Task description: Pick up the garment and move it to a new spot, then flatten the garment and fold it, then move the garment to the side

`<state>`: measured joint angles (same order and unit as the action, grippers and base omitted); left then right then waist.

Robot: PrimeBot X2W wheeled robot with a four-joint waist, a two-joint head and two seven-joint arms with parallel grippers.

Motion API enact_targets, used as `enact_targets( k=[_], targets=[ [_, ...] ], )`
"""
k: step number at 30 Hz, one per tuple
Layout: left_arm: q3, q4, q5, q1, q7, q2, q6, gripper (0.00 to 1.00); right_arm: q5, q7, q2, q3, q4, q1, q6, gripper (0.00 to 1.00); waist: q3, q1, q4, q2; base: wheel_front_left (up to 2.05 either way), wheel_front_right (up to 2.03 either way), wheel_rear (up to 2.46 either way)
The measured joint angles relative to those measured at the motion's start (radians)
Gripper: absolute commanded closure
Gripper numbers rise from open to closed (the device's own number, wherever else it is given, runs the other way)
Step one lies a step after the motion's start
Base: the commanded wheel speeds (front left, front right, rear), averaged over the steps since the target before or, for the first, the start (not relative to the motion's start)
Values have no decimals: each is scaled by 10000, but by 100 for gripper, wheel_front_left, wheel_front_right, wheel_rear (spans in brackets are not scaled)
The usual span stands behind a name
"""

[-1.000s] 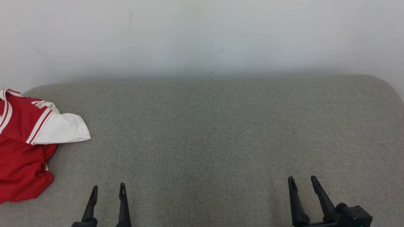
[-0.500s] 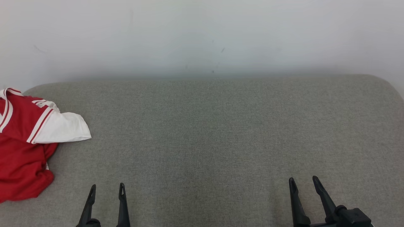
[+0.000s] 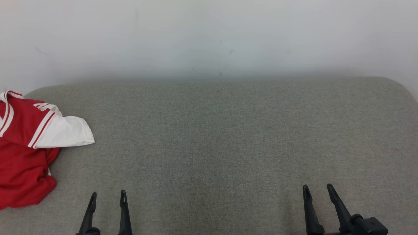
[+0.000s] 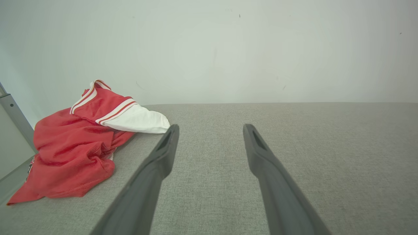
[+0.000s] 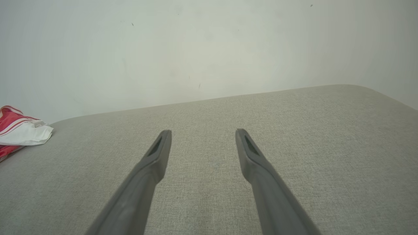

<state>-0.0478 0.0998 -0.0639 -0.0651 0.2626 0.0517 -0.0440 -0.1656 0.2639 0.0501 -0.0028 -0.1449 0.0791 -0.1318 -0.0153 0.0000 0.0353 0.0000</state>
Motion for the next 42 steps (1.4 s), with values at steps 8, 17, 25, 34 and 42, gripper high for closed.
enact_targets(
  k=[8, 17, 25, 34, 42],
  targets=[
    [12, 115, -245, -3, 0, -2, 88, 0, -35, 0, 0, -12, -48, 5, 0, 0, 7, 0, 9, 0, 0, 0, 0],
    [4, 174, -345, -2, 0, -2, 163, 0, -42, 0, 0, -13, -69, 5, 0, 0, 25, 0, 26, 0, 0, 0, 0],
    [-6, 224, -362, 3, 0, -4, 178, 0, -44, 0, 0, -33, -94, 6, 0, 0, 35, 0, 74, 0, 0, 0, 0],
    [13, 324, -372, 17, 0, -6, 192, 0, -115, 2, 2, -36, -134, 100, 0, 0, 98, 0, 562, 0, 0, 0, 0],
    [123, 382, -345, -110, 0, -6, 257, 0, -207, 2, 0, -19, -240, 255, 0, 0, 170, 0, 1348, 0, 0, 0, 0]
  ],
)
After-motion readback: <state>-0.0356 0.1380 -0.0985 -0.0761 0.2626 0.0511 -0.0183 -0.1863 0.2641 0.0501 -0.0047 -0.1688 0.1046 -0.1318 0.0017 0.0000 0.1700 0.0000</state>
